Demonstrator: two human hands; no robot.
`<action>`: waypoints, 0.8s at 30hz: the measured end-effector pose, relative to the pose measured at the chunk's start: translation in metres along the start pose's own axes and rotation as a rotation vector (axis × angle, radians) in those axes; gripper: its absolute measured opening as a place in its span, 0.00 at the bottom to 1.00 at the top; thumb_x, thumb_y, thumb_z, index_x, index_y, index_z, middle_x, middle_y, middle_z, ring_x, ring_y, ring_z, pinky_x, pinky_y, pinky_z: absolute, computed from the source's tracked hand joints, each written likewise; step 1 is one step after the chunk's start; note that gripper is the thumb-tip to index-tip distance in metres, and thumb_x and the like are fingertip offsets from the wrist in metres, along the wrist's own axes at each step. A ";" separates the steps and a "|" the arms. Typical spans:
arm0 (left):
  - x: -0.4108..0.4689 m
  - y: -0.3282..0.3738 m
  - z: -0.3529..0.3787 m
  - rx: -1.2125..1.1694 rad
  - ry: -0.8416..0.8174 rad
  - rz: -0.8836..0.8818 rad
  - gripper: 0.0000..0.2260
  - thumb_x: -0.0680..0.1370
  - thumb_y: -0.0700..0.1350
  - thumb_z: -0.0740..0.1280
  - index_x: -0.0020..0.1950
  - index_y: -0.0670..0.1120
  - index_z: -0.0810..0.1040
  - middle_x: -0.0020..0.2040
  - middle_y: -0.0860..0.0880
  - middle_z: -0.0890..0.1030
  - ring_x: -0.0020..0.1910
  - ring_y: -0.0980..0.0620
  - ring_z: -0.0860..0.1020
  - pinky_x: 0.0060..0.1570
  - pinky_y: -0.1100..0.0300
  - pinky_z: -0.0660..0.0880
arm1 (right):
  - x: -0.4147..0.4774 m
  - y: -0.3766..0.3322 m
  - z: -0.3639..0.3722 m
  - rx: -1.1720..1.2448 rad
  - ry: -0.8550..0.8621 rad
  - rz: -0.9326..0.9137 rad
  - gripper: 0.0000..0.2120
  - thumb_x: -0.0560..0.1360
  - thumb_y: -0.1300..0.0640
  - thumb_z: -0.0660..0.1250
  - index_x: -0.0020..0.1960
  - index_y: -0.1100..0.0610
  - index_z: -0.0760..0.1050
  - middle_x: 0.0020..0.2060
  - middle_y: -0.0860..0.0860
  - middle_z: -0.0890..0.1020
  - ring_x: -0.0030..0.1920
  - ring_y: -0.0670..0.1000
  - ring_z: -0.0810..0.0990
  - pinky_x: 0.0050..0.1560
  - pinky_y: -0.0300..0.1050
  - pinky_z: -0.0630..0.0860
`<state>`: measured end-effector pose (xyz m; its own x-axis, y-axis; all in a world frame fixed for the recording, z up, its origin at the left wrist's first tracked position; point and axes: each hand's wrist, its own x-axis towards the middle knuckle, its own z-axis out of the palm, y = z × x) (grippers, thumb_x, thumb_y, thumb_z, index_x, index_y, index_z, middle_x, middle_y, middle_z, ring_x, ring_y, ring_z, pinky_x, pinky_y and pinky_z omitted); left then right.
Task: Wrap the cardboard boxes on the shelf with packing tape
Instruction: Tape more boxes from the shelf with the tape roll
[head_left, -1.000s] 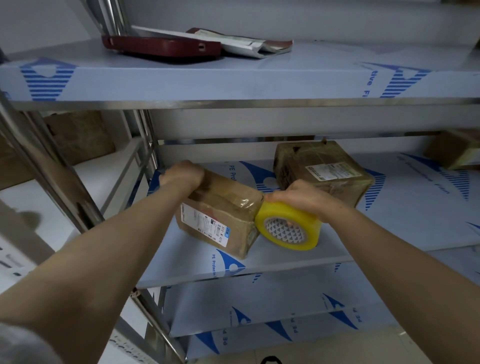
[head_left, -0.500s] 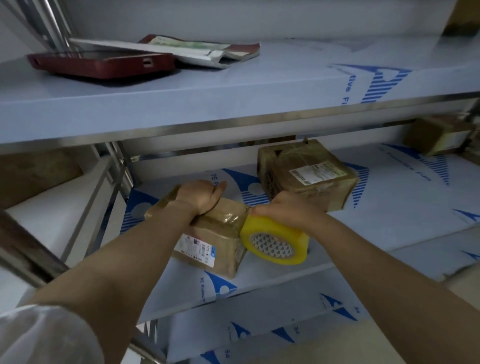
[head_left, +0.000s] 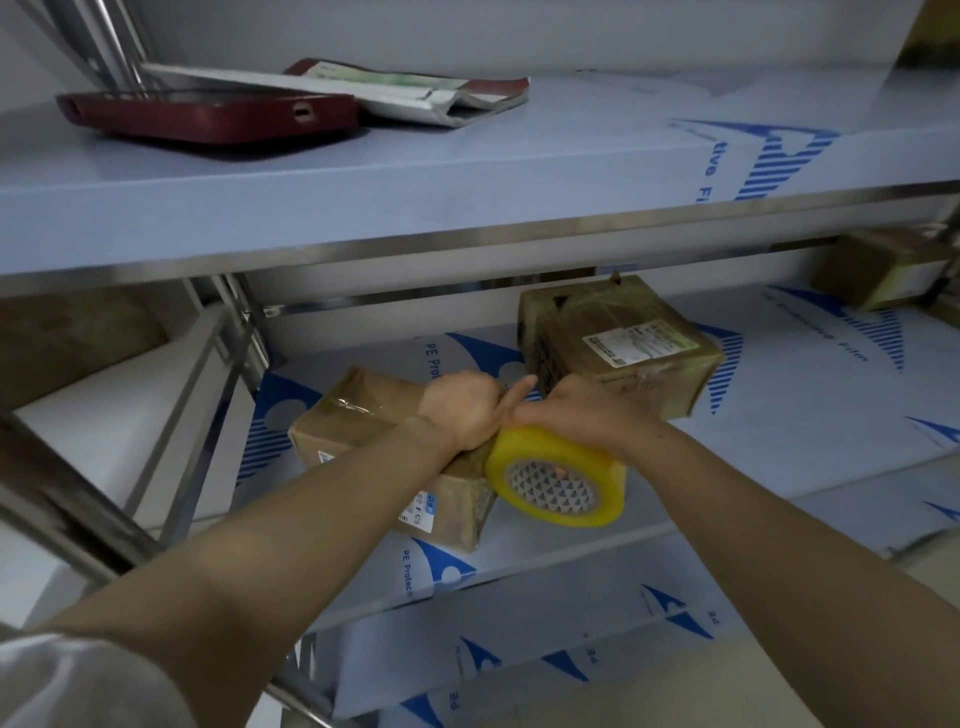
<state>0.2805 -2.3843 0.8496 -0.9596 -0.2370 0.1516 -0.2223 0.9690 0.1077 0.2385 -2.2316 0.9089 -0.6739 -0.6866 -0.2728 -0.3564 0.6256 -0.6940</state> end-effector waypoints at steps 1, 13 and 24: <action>0.001 0.000 0.001 0.004 0.012 0.009 0.26 0.81 0.61 0.46 0.35 0.46 0.71 0.39 0.44 0.78 0.41 0.47 0.77 0.39 0.58 0.69 | -0.001 -0.001 0.000 -0.004 -0.011 -0.006 0.19 0.74 0.41 0.64 0.33 0.55 0.73 0.34 0.55 0.74 0.35 0.51 0.75 0.34 0.43 0.67; -0.028 -0.057 -0.031 0.002 -0.077 -0.190 0.21 0.84 0.52 0.47 0.61 0.42 0.74 0.45 0.40 0.77 0.46 0.43 0.77 0.52 0.50 0.73 | 0.002 -0.004 0.000 -0.096 -0.002 -0.020 0.17 0.71 0.41 0.68 0.35 0.54 0.72 0.32 0.51 0.73 0.36 0.49 0.73 0.34 0.42 0.66; -0.028 -0.111 -0.025 0.125 -0.107 -0.258 0.34 0.79 0.64 0.41 0.41 0.45 0.80 0.40 0.46 0.79 0.42 0.49 0.76 0.47 0.57 0.67 | 0.009 -0.007 0.002 -0.135 0.004 0.023 0.18 0.69 0.38 0.68 0.39 0.55 0.76 0.37 0.53 0.77 0.40 0.51 0.77 0.38 0.44 0.70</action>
<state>0.3366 -2.4871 0.8579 -0.8798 -0.4745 0.0298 -0.4745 0.8802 0.0062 0.2358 -2.2431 0.9101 -0.6849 -0.6707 -0.2848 -0.4249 0.6852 -0.5916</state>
